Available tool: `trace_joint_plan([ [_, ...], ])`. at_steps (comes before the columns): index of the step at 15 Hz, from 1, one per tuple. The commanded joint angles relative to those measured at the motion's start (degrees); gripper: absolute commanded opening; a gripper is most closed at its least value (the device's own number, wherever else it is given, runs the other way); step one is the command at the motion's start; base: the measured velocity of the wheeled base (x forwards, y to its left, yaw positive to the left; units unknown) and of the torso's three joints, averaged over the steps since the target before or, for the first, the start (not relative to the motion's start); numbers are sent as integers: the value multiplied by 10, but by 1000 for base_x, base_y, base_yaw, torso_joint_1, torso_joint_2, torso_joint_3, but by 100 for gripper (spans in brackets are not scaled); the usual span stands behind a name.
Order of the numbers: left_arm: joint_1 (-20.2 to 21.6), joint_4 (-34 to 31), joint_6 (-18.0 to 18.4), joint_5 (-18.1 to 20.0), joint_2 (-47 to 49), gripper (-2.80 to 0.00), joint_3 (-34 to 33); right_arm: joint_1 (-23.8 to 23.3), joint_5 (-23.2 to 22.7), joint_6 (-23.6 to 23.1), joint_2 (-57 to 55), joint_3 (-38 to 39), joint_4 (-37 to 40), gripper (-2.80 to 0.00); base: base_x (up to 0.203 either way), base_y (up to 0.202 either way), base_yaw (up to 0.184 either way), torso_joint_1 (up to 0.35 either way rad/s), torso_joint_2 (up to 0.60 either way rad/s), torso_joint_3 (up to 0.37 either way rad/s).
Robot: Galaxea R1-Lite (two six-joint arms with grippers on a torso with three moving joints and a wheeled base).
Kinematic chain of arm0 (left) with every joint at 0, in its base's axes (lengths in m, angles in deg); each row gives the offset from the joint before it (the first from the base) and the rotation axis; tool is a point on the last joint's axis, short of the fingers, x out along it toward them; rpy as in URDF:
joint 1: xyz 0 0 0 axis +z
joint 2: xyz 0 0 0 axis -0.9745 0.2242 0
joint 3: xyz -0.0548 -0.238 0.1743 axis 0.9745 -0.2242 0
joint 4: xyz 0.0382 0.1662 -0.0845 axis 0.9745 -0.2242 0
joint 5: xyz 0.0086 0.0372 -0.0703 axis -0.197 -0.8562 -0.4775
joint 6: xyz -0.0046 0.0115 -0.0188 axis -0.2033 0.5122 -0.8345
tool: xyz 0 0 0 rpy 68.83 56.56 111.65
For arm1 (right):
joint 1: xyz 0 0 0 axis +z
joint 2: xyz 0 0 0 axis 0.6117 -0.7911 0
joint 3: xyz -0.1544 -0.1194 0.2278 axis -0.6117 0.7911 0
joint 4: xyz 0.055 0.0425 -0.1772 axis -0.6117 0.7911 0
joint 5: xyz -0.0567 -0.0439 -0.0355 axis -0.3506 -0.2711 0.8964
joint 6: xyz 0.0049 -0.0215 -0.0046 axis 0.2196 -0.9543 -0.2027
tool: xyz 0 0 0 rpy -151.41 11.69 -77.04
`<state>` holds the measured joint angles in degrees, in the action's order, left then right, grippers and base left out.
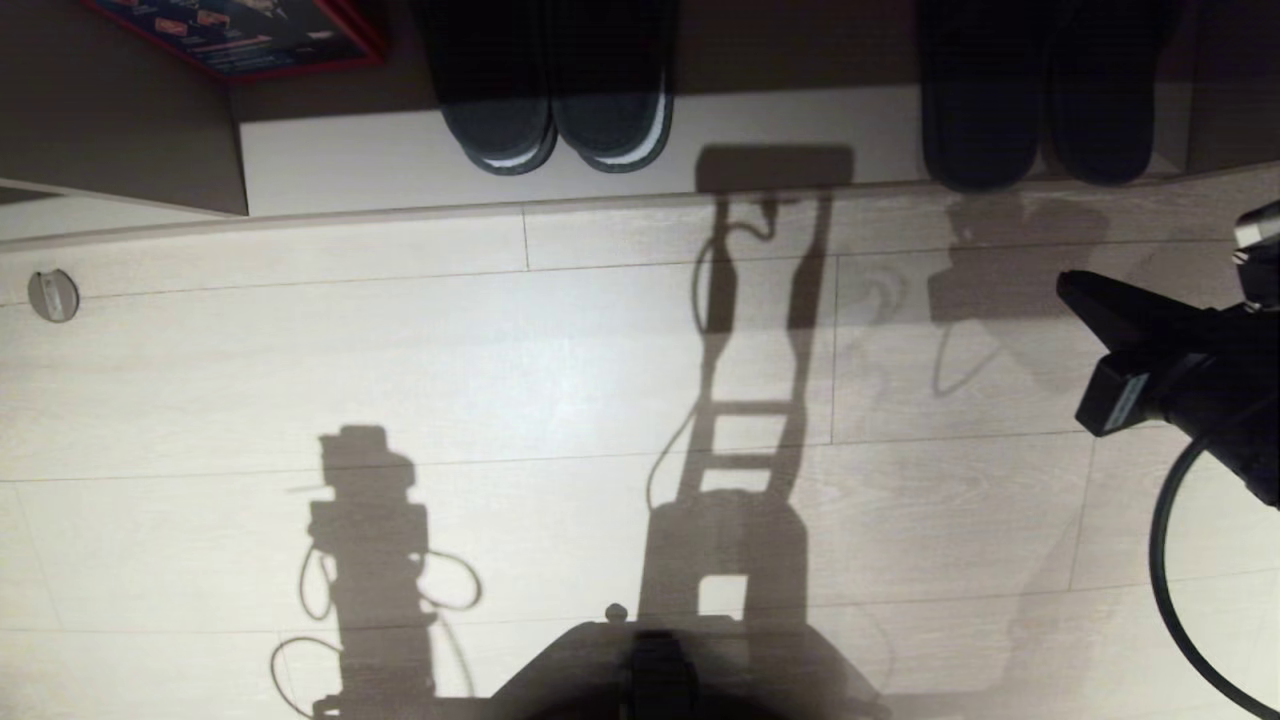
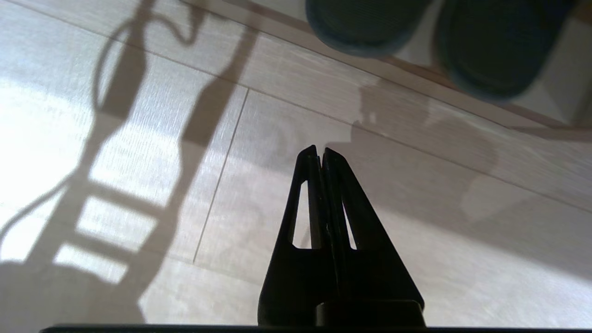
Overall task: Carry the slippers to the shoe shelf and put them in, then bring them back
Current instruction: Pick up the slippers in the shoe cabinet
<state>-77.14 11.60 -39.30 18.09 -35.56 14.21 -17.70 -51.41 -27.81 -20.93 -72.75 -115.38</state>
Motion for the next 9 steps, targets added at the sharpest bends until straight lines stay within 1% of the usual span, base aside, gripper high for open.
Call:
trace_joint_plan([
  [1,0,0,0,0,0,-280,0,1,1,-1,68,24,2,-280,0,0,0,0,0,0],
  [3,0,0,0,0,0,-280,0,-3,1,7,170,43,35,-280,0,0,0,0,0,0],
  [5,0,0,0,0,0,-280,0,-23,0,32,282,69,85,-280,0,0,0,0,0,0],
  [7,0,0,0,0,0,-280,0,-59,-8,61,397,110,135,-280,0,0,0,0,0,0],
  [9,0,0,0,0,0,-280,0,-114,-19,85,482,167,172,-280,0,0,0,0,0,0],
])
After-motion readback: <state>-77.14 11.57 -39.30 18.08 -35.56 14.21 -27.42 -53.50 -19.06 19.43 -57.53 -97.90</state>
